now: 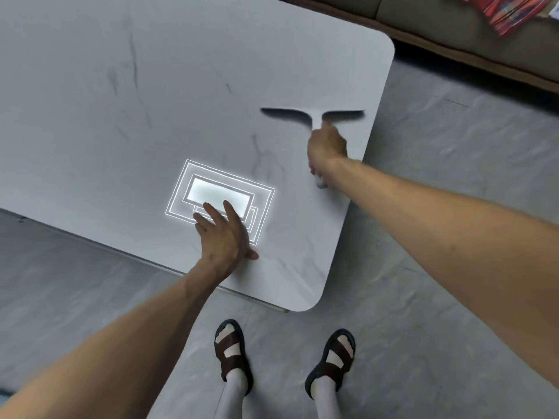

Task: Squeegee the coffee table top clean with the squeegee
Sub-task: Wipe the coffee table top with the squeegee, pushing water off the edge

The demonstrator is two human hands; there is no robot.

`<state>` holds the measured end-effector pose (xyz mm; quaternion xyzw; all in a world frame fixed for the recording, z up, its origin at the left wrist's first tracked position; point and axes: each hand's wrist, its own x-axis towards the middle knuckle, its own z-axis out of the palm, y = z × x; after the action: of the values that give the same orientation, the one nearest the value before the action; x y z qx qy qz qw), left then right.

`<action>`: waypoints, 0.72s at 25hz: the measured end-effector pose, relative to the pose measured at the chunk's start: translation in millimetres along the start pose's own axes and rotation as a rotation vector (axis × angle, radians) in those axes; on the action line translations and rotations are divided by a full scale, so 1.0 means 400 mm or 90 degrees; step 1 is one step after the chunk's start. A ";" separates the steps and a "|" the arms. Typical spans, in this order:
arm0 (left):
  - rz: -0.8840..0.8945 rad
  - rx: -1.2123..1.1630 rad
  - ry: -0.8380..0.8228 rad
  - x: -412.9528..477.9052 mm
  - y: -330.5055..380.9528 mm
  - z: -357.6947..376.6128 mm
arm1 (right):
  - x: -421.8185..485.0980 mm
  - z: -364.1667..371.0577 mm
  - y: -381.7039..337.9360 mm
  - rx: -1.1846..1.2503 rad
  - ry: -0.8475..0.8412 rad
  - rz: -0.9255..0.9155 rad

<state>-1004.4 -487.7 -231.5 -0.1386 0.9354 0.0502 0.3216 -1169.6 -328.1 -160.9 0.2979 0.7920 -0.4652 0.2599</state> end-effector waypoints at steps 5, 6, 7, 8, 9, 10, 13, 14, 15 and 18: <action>0.004 -0.003 -0.004 0.006 -0.005 0.004 | -0.066 -0.035 0.118 -0.366 -0.107 -0.233; 0.002 0.002 -0.006 0.005 -0.003 0.004 | -0.065 -0.076 0.145 -0.398 -0.103 -0.242; 0.000 0.005 -0.006 0.004 -0.003 0.003 | -0.061 -0.123 0.174 -0.434 -0.092 -0.250; -0.002 0.008 -0.004 0.003 -0.002 0.004 | -0.059 -0.172 0.202 -0.472 -0.076 -0.262; -0.001 0.012 -0.002 0.002 -0.001 0.003 | -0.058 -0.222 0.230 -0.509 -0.059 -0.267; 0.001 0.016 -0.001 0.000 0.002 0.002 | -0.059 -0.273 0.259 -0.536 -0.046 -0.266; -0.014 -0.001 -0.014 -0.008 0.006 -0.008 | -0.059 -0.401 0.321 -0.601 -0.021 -0.247; -0.021 -0.014 -0.012 -0.013 0.011 -0.012 | -0.059 -0.437 0.328 -0.627 -0.011 -0.240; -0.019 -0.023 0.001 -0.018 0.017 -0.013 | -0.058 -0.468 0.328 -0.650 0.005 -0.234; 0.034 -0.023 0.040 -0.044 0.059 0.005 | -0.043 -0.528 0.295 -0.678 0.049 -0.240</action>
<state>-996.8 -460.9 -222.0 -0.1204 0.9473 0.0713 0.2881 -1102.0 -97.5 -126.6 -0.0042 0.9659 -0.0289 0.2573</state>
